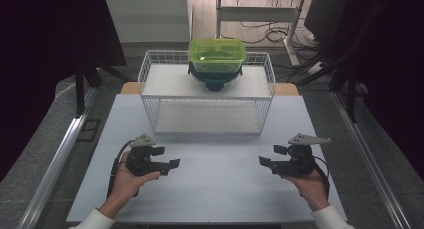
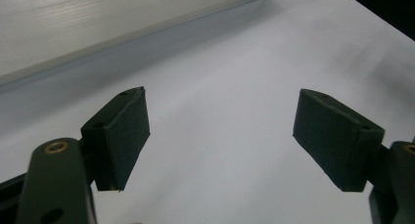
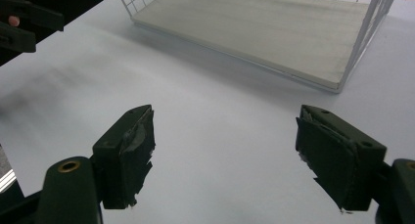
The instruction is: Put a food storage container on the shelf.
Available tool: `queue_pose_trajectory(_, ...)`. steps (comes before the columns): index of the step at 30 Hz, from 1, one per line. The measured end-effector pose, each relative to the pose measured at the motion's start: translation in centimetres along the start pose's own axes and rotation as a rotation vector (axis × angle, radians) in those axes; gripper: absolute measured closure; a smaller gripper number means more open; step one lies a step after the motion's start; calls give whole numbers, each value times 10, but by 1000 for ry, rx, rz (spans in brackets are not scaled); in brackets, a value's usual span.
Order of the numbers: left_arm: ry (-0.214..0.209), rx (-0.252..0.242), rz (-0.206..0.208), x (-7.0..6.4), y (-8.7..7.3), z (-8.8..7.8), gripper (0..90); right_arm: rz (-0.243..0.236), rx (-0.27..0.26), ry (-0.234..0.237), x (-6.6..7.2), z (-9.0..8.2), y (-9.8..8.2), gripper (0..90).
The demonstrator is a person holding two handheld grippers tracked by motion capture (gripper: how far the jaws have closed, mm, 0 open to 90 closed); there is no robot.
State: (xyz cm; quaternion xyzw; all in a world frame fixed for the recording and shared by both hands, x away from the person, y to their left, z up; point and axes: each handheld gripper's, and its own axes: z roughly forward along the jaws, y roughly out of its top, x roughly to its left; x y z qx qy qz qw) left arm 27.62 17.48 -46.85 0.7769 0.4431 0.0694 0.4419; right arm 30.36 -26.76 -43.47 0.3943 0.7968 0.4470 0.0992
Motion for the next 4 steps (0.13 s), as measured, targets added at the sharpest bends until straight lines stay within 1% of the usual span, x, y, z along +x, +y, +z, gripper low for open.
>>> queue_pose_trajectory(2, -11, -1, -5, 0, 0, 1, 201, 3, -4, 3, 1, 0, 1, 206)
queue_pose_trajectory(4, -11, -3, -6, 0, 0, 1, 199, -4, -8, 1, 1, 0, 1, 196)
